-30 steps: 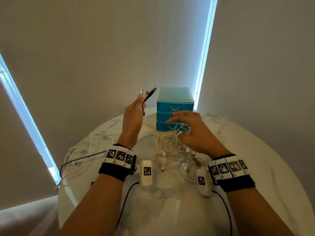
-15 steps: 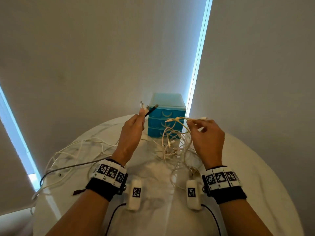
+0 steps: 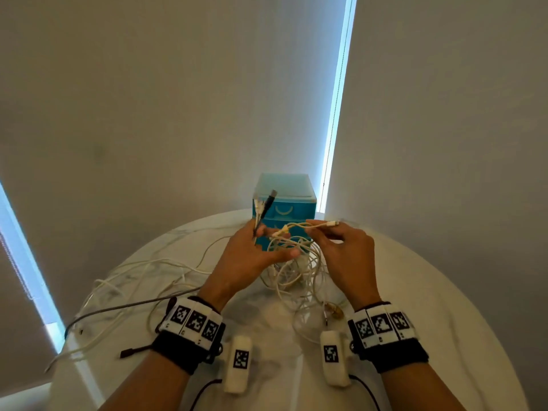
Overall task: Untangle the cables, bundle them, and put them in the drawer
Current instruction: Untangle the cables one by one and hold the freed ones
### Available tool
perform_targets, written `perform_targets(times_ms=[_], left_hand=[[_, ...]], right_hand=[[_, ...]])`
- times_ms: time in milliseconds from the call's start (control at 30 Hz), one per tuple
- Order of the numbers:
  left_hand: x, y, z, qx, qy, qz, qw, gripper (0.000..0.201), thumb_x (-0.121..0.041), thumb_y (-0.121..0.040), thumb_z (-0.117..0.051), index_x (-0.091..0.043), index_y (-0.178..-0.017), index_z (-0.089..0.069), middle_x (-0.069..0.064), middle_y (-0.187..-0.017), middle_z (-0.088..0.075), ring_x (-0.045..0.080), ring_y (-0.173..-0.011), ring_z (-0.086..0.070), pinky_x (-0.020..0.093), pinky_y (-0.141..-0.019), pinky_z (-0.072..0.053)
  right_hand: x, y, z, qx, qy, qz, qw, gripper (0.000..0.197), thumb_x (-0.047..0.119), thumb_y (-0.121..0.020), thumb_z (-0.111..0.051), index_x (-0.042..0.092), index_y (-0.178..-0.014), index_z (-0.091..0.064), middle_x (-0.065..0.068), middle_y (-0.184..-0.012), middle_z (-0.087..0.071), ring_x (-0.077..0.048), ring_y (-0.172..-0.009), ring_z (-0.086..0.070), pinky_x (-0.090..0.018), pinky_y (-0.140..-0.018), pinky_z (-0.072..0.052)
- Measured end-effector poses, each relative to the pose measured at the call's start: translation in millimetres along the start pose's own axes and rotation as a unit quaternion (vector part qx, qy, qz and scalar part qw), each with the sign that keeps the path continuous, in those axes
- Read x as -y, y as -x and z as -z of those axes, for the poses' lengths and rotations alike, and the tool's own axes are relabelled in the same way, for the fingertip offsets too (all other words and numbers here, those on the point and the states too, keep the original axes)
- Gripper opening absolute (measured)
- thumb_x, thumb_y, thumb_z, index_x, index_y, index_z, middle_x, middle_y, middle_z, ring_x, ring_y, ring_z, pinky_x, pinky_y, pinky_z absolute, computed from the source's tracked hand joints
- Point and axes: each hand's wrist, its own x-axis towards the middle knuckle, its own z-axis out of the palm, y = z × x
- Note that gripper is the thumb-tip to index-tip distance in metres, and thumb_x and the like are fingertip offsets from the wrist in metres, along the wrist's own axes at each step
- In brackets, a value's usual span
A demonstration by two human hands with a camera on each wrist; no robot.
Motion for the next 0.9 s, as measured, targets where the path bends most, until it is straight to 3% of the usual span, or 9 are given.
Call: perform_targets(times_ms=[100,200,333,433,567,633,700,767,900], left_hand=[[3,-3,7,-0.09,0.009,-0.023,0.996,0.037,-0.021,-0.083,-0.092,-0.015,-0.084,-0.055,-0.004,-0.094,-0.083,0.0,-0.068,-0.067,0.007,-0.065,-0.05],[4,-4,13,-0.133,-0.013,0.0,0.991,0.045,-0.032,-0.087,-0.089,-0.008,-0.09,-0.051,-0.01,-0.096,-0.082,0.012,-0.076,-0.07,0.016,-0.07,-0.048],[14,-5,13,-0.034,-0.088,0.033,0.995,0.033,-0.022,-0.087,-0.087,-0.026,-0.106,-0.061,-0.02,-0.107,-0.079,-0.006,-0.082,-0.068,0.028,-0.081,-0.054],[9,-3,16,0.072,-0.09,0.068,0.991,0.062,0.004,-0.082,-0.075,-0.032,-0.131,-0.065,-0.023,-0.122,-0.076,-0.002,-0.06,-0.056,0.033,-0.082,-0.059],[3,-4,24,0.016,-0.017,0.072,0.997,0.057,0.016,-0.08,-0.057,-0.015,-0.125,-0.073,-0.017,-0.113,-0.078,-0.004,-0.063,-0.062,0.016,-0.059,-0.053],[1,-6,25,-0.033,0.044,0.081,0.995,0.034,0.007,-0.089,-0.055,0.0,-0.118,-0.072,-0.014,-0.089,-0.077,0.001,-0.055,-0.054,0.014,-0.05,-0.041],[-2,-7,26,-0.058,0.085,0.089,0.991,0.017,-0.012,-0.099,-0.056,-0.004,-0.102,-0.071,0.001,-0.09,-0.076,0.008,-0.06,-0.043,0.023,-0.055,-0.034],[-5,-6,24,-0.059,0.095,0.084,0.99,0.025,-0.03,-0.104,-0.056,-0.015,-0.085,-0.062,0.008,-0.085,-0.067,0.009,-0.061,-0.038,0.027,-0.057,-0.03],[-14,-8,15,-0.02,0.142,0.076,0.987,0.05,-0.059,-0.11,-0.04,-0.027,-0.071,-0.042,-0.011,-0.061,-0.039,0.007,-0.054,-0.027,0.023,-0.05,-0.023]], right_hand=[[-10,-6,12,-0.052,0.021,-0.025,0.998,0.011,0.032,-0.094,-0.082,0.031,-0.104,-0.086,0.015,-0.091,-0.081,0.002,-0.083,-0.074,-0.019,-0.084,-0.058],[-20,-10,26,-0.129,-0.058,-0.125,0.982,0.007,0.03,-0.094,-0.082,0.028,-0.101,-0.084,0.01,-0.081,-0.08,-0.007,-0.073,-0.077,-0.038,-0.079,-0.066],[-22,-7,23,-0.13,-0.177,-0.22,0.95,0.007,0.019,-0.095,-0.081,0.014,-0.1,-0.083,-0.002,-0.083,-0.082,-0.021,-0.08,-0.081,-0.033,-0.073,-0.067],[-22,-6,21,-0.123,-0.188,-0.218,0.95,0.004,0.02,-0.097,-0.08,0.019,-0.1,-0.083,-0.002,-0.084,-0.082,-0.019,-0.079,-0.08,-0.031,-0.072,-0.066],[-25,-6,26,-0.127,-0.2,-0.204,0.95,0.007,0.022,-0.099,-0.077,0.021,-0.103,-0.082,0.0,-0.087,-0.082,-0.018,-0.08,-0.08,-0.025,-0.066,-0.063],[-26,-6,27,-0.12,-0.207,-0.205,0.949,0.01,0.025,-0.1,-0.076,0.02,-0.107,-0.082,0.002,-0.089,-0.083,-0.019,-0.083,-0.08,-0.025,-0.067,-0.063],[-24,-6,26,-0.105,-0.219,-0.208,0.948,0.015,0.026,-0.1,-0.076,0.018,-0.111,-0.082,0.001,-0.092,-0.083,-0.02,-0.086,-0.08,-0.027,-0.069,-0.064],[-16,-5,24,-0.087,-0.232,-0.205,0.947,0.018,0.026,-0.1,-0.076,0.016,-0.113,-0.082,-0.001,-0.094,-0.083,-0.023,-0.087,-0.08,-0.029,-0.07,-0.064],[15,3,10,-0.004,-0.22,-0.154,0.963,0.013,0.028,-0.098,-0.078,0.017,-0.101,-0.084,-0.002,-0.088,-0.082,-0.017,-0.074,-0.075,-0.025,-0.061,-0.058]])
